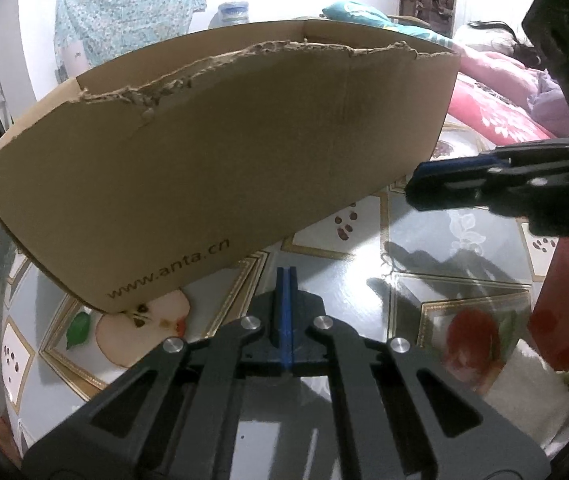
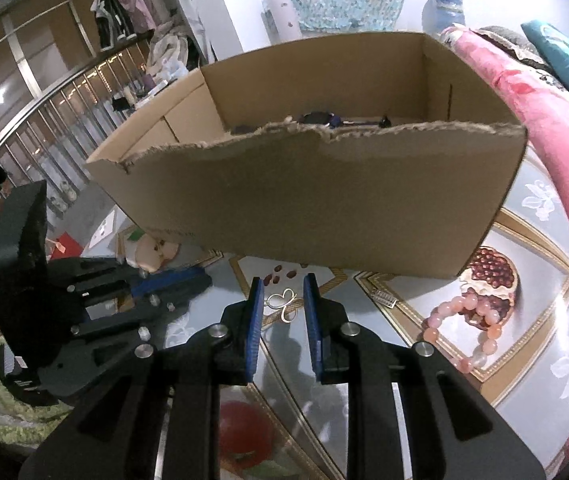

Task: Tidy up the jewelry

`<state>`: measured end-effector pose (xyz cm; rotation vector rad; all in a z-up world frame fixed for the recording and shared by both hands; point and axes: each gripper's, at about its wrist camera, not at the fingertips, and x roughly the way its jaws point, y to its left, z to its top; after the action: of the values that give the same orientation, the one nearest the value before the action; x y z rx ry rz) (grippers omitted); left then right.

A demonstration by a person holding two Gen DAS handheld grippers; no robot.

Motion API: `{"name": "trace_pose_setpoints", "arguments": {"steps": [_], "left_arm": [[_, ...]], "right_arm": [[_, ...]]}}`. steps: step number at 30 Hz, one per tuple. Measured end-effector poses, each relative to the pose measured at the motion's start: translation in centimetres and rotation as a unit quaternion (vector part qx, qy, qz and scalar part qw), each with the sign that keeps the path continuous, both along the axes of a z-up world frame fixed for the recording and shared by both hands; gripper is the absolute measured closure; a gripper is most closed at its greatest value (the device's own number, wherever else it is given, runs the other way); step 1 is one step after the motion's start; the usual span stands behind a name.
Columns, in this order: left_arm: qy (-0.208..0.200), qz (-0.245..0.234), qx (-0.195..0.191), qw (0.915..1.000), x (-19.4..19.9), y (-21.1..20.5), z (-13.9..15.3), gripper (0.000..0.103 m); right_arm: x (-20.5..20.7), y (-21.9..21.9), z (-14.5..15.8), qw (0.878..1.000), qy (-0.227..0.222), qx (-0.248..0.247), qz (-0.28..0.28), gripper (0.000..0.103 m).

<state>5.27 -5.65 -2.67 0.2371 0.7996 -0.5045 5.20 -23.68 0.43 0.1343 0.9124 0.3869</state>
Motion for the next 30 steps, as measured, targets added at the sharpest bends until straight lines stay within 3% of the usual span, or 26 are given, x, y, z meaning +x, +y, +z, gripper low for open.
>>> {"name": "trace_pose_setpoints", "arguments": {"steps": [9, 10, 13, 14, 19, 25, 30], "left_arm": [[0.003, 0.016, -0.019, 0.9997, -1.0, 1.5, 0.6, 0.103], [0.004, 0.017, -0.023, 0.9996, -1.1, 1.8, 0.7, 0.101], [0.009, 0.018, -0.022, 0.9996, -1.2, 1.5, 0.8, 0.073], [0.008, 0.017, -0.019, 0.9996, -1.3, 1.3, 0.7, 0.072], [0.01, 0.023, 0.005, 0.9997, -0.8, 0.2, 0.2, 0.073], [0.015, 0.032, 0.018, 0.9992, -0.3, -0.5, 0.4, 0.093], [0.011, 0.032, 0.021, 0.9992, -0.8, -0.9, 0.6, 0.093]], "right_arm": [[-0.9, -0.4, 1.6, 1.0, -0.021, 0.002, -0.002, 0.083], [-1.0, -0.4, 1.6, 1.0, -0.022, 0.003, -0.001, 0.083], [-1.0, -0.2, 1.5, 1.0, -0.022, 0.007, 0.0, 0.083], [-1.0, -0.2, 1.4, 1.0, -0.022, 0.008, 0.001, 0.083], [-1.0, -0.2, 1.2, 1.0, -0.021, 0.011, 0.001, 0.083], [-1.0, -0.4, 1.1, 1.0, -0.024, 0.019, -0.007, 0.083], [-0.9, -0.7, 1.0, 0.999, -0.025, 0.027, -0.01, 0.083]]}}
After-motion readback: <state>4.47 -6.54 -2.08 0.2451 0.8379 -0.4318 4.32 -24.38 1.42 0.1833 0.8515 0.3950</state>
